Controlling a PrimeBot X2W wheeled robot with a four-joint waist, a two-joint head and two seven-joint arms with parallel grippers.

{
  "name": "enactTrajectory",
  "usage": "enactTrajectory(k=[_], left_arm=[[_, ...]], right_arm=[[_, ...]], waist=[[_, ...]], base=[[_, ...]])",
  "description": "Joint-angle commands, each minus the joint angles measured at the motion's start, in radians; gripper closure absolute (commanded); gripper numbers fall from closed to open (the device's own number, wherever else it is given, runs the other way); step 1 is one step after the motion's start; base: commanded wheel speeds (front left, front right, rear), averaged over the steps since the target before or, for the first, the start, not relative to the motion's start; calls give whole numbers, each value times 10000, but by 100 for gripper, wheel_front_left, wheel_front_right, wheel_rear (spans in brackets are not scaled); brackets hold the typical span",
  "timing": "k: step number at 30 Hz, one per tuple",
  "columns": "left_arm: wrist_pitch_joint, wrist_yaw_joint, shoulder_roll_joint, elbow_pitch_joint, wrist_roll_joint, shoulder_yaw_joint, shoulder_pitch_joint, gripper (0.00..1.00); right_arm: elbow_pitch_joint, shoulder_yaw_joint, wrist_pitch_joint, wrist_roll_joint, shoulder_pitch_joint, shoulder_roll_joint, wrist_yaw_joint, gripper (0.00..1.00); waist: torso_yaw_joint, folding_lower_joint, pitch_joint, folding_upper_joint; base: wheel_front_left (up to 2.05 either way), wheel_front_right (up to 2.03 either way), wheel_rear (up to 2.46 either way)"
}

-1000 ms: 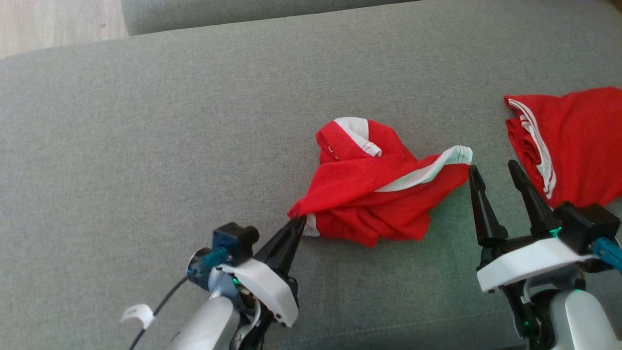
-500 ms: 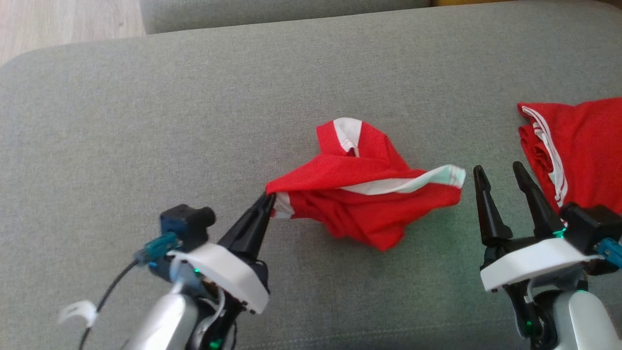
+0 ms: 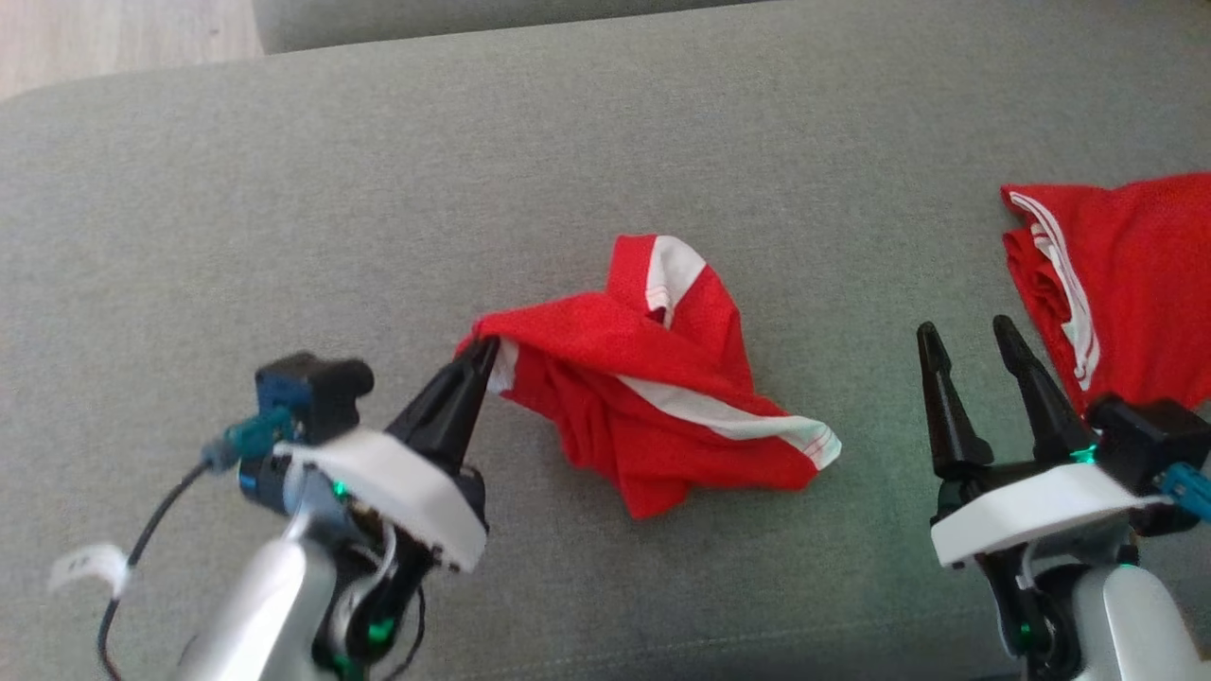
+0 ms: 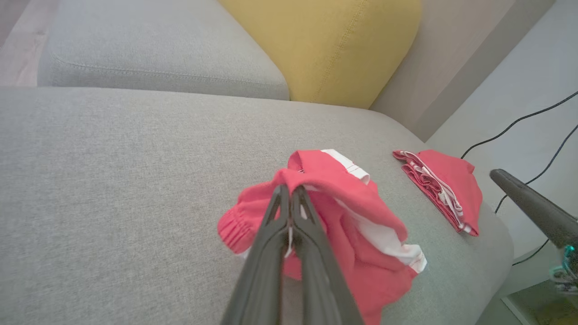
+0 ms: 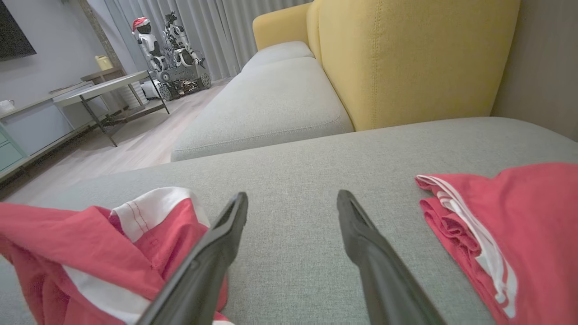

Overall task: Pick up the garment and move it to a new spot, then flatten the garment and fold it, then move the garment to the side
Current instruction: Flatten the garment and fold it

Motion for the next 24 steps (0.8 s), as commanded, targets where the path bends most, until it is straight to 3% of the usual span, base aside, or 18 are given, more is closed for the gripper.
enactTrajectory(k=[1,15,17,18,24], left_arm=[[-19,-83,-8,-42,-56,413,-843,100],[-359,-839,-1090,6321,-747,556,-3732,100],[-660,-1004,-1208,6844,-741,508,-3998,53],[-887,-1051,-1263,7027,-721,499,-4104,0],[-2117,-1112,-1453,7518,-426,295,-4236,0]], right_arm=[[-312,258,-96,53,-412,-13,-9,0],[-128,473,-162,143,-781,-2,-9,0],[-109,447,-174,137,-797,-1,-9,0],[-99,430,-182,133,-795,0,-9,0],[-48,382,-191,99,-729,3,-9,0]], waist=[[-89,0,81,0],[-633,0,668,0],[-625,0,685,0],[-610,0,676,0],[-413,0,431,0]], base=[[0,0,0],[0,0,0],[0,0,0],[0,0,0],[0,0,0]])
